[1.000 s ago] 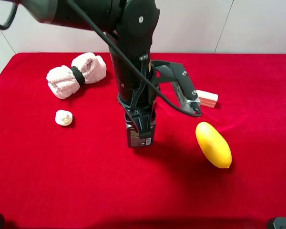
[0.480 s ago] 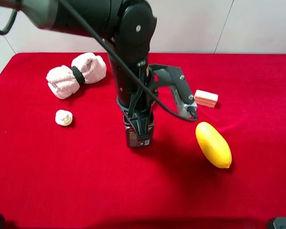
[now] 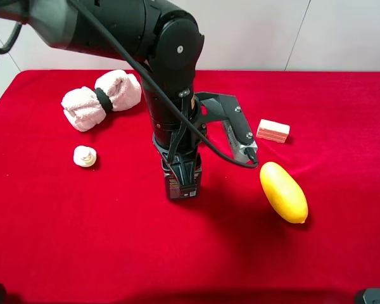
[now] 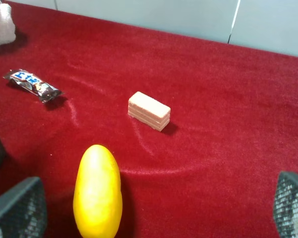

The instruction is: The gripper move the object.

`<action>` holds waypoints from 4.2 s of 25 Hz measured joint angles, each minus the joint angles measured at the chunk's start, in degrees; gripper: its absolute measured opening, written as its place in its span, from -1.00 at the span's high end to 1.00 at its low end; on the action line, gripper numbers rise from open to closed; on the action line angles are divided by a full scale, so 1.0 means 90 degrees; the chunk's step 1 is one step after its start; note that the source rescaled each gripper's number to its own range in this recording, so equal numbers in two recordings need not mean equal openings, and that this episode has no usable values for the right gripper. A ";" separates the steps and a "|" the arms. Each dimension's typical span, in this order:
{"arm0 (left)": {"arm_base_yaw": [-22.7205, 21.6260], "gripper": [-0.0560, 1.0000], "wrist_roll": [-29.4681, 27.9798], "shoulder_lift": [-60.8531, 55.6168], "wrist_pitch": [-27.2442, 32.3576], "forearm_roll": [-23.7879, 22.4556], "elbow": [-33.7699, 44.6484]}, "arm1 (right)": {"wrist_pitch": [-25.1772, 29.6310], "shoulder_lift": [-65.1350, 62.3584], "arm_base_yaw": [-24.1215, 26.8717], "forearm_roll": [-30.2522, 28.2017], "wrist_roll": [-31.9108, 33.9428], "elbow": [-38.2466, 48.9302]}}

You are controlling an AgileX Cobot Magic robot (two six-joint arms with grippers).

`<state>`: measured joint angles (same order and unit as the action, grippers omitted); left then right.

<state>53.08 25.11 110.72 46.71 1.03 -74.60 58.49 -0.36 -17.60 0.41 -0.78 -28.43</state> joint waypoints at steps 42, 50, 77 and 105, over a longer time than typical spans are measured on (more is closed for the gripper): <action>0.0012 -0.90 -0.0051 -0.0014 -0.0065 -0.0114 0.0000 | 0.0000 0.0000 0.0000 0.0000 0.0000 0.0000; 0.0012 -0.99 -0.0072 -0.0082 -0.0042 -0.0114 0.0000 | 0.0000 0.0000 0.0000 0.0000 0.0000 0.0000; 0.0012 -1.00 -0.2118 -0.3172 0.1665 -0.0302 0.0332 | 0.0000 0.0000 0.0000 0.0000 0.0000 0.0000; 0.0012 -1.00 -0.3707 -0.7855 0.1625 -0.0304 0.4495 | 0.0000 0.0000 0.0000 0.0000 0.0000 0.0000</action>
<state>53.18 -8.25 40.03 61.34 -1.71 -34.14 58.49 -0.36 -17.60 0.41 -0.78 -28.43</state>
